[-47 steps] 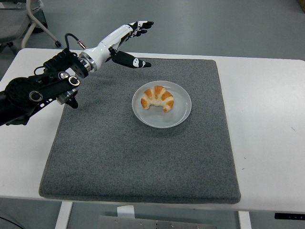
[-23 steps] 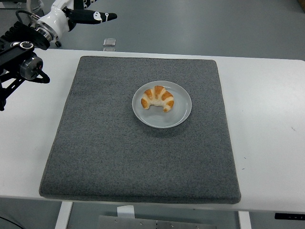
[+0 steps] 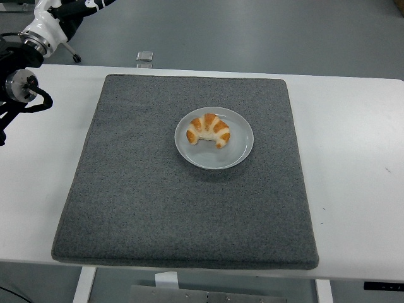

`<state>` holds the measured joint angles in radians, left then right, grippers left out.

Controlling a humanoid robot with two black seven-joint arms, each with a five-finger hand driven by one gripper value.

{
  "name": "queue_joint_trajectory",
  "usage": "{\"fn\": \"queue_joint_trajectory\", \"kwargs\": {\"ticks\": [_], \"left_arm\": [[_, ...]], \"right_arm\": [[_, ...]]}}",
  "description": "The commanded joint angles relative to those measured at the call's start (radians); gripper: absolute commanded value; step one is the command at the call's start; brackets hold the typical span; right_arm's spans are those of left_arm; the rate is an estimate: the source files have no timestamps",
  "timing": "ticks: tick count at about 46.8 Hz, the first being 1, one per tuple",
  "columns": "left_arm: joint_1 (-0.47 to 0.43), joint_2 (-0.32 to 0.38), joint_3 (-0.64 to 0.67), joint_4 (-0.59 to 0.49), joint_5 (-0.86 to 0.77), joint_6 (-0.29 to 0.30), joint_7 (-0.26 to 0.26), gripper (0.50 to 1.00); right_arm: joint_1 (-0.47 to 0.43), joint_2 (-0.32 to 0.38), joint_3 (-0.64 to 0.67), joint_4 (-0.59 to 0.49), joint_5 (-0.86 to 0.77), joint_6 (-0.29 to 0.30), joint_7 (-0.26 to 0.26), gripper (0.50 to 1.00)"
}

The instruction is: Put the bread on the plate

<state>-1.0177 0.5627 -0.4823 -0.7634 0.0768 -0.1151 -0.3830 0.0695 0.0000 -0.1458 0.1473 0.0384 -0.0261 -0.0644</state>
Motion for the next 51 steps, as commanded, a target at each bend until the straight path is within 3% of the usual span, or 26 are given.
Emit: {"fn": "queue_joint_trajectory", "kwargs": {"ticks": [1,5,11,25,32,51], "left_arm": [[0.021,-0.003,-0.022,0.024,-0.005,-0.04,0.0,0.99],[0.064,-0.009,-0.071,0.062,-0.037,-0.086,0.0,0.99],[0.082,-0.072,-0.096,0.134,-0.068,-0.139,0.0,0.99],[0.123,-0.084,-0.096,0.19,-0.15,-0.228,-0.002,0.99],[0.151,-0.125,-0.096,0.193,-0.184,-0.239,-0.002,0.99],[0.157,-0.129,-0.093,0.193,-0.18,-0.239,-0.002,0.99]], "right_arm": [[0.001,0.0,0.0,0.0,0.0,0.0,0.0,0.93],[0.0,0.0,0.0,0.0,0.0,0.0,0.0,0.93],[0.0,0.0,0.0,0.0,0.0,0.0,0.0,0.93],[0.0,0.0,0.0,0.0,0.0,0.0,0.0,0.93],[0.0,0.0,0.0,0.0,0.0,0.0,0.0,0.93],[0.0,0.0,-0.001,0.0,-0.002,0.0,0.0,0.93]]}}
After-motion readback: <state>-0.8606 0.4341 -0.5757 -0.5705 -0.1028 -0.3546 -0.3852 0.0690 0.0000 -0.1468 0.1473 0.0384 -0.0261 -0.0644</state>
